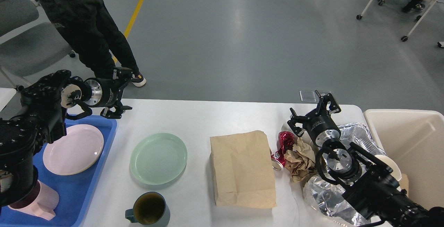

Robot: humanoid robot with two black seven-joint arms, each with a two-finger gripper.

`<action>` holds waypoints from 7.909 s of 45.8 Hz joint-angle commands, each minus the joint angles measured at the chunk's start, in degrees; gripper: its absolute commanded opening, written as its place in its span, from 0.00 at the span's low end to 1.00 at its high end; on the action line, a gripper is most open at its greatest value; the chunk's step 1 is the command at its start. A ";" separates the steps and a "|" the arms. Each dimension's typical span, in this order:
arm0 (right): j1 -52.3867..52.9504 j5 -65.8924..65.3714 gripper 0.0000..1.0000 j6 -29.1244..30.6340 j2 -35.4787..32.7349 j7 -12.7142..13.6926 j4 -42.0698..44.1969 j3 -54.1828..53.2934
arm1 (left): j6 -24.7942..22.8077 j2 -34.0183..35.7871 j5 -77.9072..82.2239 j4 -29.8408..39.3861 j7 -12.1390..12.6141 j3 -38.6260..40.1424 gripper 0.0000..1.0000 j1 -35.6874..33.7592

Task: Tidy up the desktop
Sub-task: 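Place the pink mug onto the blue tray with the left gripper, then raise the left gripper and move it toward the dark mug, then lower the left gripper and grasp the dark mug by its rim, then carry the dark mug onto the blue tray and release it, then lift the left gripper and move it toward the pale green plate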

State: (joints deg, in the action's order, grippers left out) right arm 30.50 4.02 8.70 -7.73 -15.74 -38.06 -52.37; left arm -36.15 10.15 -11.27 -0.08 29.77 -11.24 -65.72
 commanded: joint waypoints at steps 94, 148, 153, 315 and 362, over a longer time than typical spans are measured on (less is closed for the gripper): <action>0.00 0.02 1.00 0.00 0.00 0.00 0.00 -0.01 | -18.85 -14.37 12.41 57.64 -32.23 -65.75 0.96 -31.23; 0.00 -0.07 1.00 0.00 0.00 0.00 0.00 -0.01 | -18.85 -14.19 18.48 50.61 -32.32 -65.57 0.24 -20.76; 0.00 -0.07 1.00 0.00 0.00 0.00 0.00 -0.01 | -18.85 -14.28 18.39 50.61 -32.49 -65.57 0.11 -20.24; 0.00 0.02 1.00 0.00 0.00 0.00 0.00 -0.01 | -18.85 20.09 17.51 40.94 -32.76 -72.51 0.95 -28.75; 0.00 0.02 1.00 0.00 0.00 0.00 0.00 0.08 | -15.54 -8.04 16.81 37.87 -31.88 -68.92 0.96 -25.52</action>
State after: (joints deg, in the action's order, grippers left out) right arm 30.50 4.04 8.70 -7.73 -15.73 -38.07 -52.38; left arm -54.79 3.98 5.54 40.96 -2.36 -82.37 -96.38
